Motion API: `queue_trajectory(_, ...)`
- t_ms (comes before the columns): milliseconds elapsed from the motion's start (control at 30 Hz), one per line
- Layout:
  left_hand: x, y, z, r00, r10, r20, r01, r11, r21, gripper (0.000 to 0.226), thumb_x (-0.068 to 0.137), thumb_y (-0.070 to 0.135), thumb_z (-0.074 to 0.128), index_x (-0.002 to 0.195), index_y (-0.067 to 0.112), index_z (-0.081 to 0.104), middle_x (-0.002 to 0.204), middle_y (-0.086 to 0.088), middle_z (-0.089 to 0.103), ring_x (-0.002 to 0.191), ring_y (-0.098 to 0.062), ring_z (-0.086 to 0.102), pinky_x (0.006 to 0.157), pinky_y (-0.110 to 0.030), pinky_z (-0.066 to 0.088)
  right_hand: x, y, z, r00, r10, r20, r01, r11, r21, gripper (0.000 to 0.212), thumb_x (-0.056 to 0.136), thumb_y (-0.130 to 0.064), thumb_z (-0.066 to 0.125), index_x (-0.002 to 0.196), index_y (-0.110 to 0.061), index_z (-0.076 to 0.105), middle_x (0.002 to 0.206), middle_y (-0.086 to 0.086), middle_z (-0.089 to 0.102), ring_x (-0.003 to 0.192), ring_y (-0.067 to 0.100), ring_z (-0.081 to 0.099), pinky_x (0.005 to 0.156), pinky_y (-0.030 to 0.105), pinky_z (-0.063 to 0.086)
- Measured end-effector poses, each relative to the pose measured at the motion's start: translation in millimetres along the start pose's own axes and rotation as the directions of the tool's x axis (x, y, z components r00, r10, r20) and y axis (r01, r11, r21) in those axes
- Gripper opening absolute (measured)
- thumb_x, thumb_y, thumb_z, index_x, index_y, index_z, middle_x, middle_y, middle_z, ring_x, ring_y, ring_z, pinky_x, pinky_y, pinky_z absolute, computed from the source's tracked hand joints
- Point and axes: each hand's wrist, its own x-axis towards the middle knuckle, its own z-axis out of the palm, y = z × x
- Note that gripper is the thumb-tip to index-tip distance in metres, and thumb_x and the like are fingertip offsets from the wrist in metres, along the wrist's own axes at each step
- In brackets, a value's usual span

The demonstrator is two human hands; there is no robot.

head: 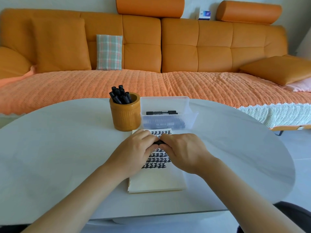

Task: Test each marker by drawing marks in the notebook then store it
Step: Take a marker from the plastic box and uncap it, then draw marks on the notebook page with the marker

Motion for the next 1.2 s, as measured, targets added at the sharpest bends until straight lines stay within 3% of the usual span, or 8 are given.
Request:
queue_trajectory(433, -1, -3, -8, 1.000, 0.013, 0.008, -0.013, 1.000, 0.003, 0.028, 0.096, 0.031, 0.047, 0.104, 0.012, 0.065, 0.092, 0.005, 0.057, 0.089, -0.009, 0.048, 0.077, -0.018, 0.039, -1, -2, -2, 0.998, -0.060, -0.030, 0.058, 0.995, -0.078, 0.047, 0.099, -0.051, 0.018, 0.095, -0.025, 0.057, 0.066, -0.007, 0.060, 0.052, 0.021, 0.046, 0.046, 0.032, 0.026)
queue_trajectory(567, -1, -4, -9, 1.000, -0.012, -0.025, 0.012, 1.000, 0.000, 0.018, 0.097, 0.026, 0.053, 0.104, 0.014, 0.064, 0.092, 0.008, 0.057, 0.089, -0.005, 0.046, 0.075, -0.015, 0.037, -1, -6, -10, 0.999, -0.042, -0.031, 0.040, 0.998, -0.047, 0.050, 0.096, -0.058, 0.026, 0.120, -0.025, 0.056, 0.079, -0.007, 0.067, 0.065, 0.019, 0.059, 0.054, 0.034, 0.043)
queue_trajectory(700, -5, -15, -10, 0.989, -0.118, -0.088, 0.120, 0.993, 0.012, 0.019, 0.096, 0.026, 0.054, 0.108, 0.015, 0.065, 0.096, 0.009, 0.058, 0.092, -0.006, 0.050, 0.076, -0.022, 0.045, -3, 0, -13, 0.998, 0.065, 0.022, -0.068, 0.974, 0.215, 0.023, 0.101, -0.025, 0.040, 0.124, -0.027, 0.039, 0.080, -0.009, 0.051, 0.065, 0.017, 0.048, 0.063, 0.040, 0.044)
queue_trajectory(833, -13, -35, -8, 0.955, -0.244, -0.171, 0.250, 0.968, 0.017, 0.019, 0.094, 0.025, 0.056, 0.108, 0.017, 0.067, 0.097, 0.009, 0.058, 0.093, -0.010, 0.052, 0.076, -0.027, 0.048, -5, 10, -13, 0.980, 0.197, -0.013, -0.161, 0.836, 0.525, 0.031, 0.096, 0.000, 0.044, 0.101, -0.030, 0.047, 0.089, -0.014, 0.051, 0.076, 0.009, 0.048, 0.071, 0.023, 0.043)
queue_trajectory(933, -20, -48, -6, 0.925, -0.328, -0.191, 0.342, 0.939, 0.042, 0.019, 0.094, 0.026, 0.057, 0.107, 0.018, 0.067, 0.099, 0.008, 0.060, 0.096, -0.013, 0.053, 0.076, -0.028, 0.047, -8, 9, -10, 0.933, 0.354, 0.067, -0.251, 0.505, 0.825, 0.033, 0.096, 0.007, 0.046, 0.096, -0.019, 0.066, 0.087, -0.005, 0.060, 0.078, 0.014, 0.058, 0.074, 0.032, 0.058)
queue_trajectory(1033, -25, -55, -3, 0.911, -0.376, -0.172, 0.391, 0.918, 0.064, 0.023, 0.094, 0.029, 0.056, 0.110, 0.020, 0.068, 0.099, 0.009, 0.060, 0.094, -0.011, 0.050, 0.071, -0.026, 0.043, -13, 11, -12, 0.923, 0.345, 0.171, -0.263, 0.242, 0.934, 0.054, 0.086, 0.019, 0.034, 0.114, -0.011, 0.070, 0.104, 0.009, 0.069, 0.090, 0.022, 0.066, 0.084, 0.034, 0.056)
queue_trajectory(1133, -26, -55, -2, 0.901, -0.398, -0.170, 0.413, 0.908, 0.064, 0.025, 0.094, 0.030, 0.055, 0.113, 0.021, 0.068, 0.099, 0.008, 0.060, 0.093, -0.011, 0.048, 0.070, -0.026, 0.041, -21, 10, -12, 0.930, 0.299, 0.213, -0.289, 0.236, 0.928, 0.062, 0.082, 0.024, 0.038, 0.122, -0.014, 0.065, 0.101, 0.010, 0.065, 0.082, 0.020, 0.062, 0.073, 0.026, 0.053)
queue_trajectory(1200, -26, -55, -1, 0.902, -0.398, -0.165, 0.413, 0.908, 0.071, 0.026, 0.094, 0.031, 0.055, 0.115, 0.021, 0.068, 0.101, 0.007, 0.060, 0.095, -0.011, 0.047, 0.070, -0.027, 0.042, -26, 6, -8, 0.943, 0.271, 0.193, -0.272, 0.293, 0.917, 0.039, 0.088, 0.009, 0.055, 0.120, -0.011, 0.062, 0.088, 0.007, 0.057, 0.071, 0.017, 0.053, 0.064, 0.024, 0.046)
